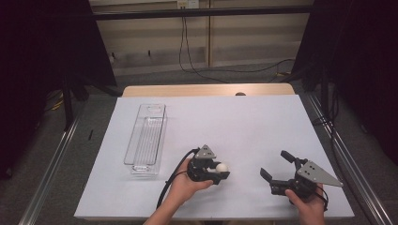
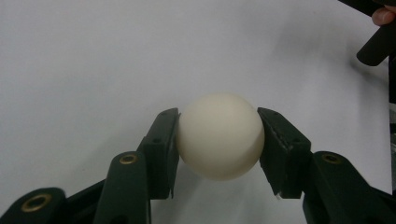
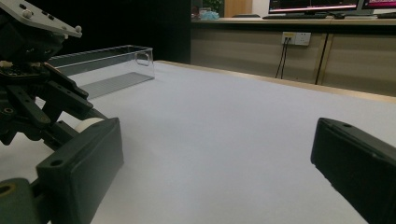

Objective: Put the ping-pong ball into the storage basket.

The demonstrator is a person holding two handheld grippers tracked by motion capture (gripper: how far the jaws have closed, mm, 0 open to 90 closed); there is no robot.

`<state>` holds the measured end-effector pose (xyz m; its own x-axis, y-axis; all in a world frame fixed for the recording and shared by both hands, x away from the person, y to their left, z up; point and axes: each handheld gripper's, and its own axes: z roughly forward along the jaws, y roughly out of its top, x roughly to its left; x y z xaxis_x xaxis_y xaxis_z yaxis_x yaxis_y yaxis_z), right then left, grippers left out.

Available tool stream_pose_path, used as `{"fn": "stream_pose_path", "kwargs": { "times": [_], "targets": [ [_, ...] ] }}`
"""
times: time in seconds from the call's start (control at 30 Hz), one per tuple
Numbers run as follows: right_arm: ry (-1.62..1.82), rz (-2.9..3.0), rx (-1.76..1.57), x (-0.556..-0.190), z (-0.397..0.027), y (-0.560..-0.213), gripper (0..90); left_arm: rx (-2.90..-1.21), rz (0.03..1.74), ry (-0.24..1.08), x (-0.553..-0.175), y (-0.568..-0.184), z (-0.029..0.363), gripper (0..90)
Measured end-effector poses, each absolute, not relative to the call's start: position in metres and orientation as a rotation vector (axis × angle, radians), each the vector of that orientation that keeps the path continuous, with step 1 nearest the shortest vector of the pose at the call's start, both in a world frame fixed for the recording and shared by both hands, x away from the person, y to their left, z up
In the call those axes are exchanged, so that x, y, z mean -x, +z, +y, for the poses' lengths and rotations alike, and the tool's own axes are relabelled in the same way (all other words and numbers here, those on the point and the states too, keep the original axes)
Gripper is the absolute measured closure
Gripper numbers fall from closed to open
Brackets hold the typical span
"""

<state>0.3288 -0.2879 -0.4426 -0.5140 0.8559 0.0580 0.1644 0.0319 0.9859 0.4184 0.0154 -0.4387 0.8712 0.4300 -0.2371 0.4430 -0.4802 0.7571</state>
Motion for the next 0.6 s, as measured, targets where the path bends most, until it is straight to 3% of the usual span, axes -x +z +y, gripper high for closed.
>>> {"fn": "stream_pose_path", "kwargs": {
  "times": [0.6],
  "targets": [
    [1.528, 1.72, -1.047, -0.3287, -0.2885, -0.4424, 1.9, -2.118, 0.646, -0.026, -0.4206, -0.4331, 0.0219, 51.2]
  ]
}}
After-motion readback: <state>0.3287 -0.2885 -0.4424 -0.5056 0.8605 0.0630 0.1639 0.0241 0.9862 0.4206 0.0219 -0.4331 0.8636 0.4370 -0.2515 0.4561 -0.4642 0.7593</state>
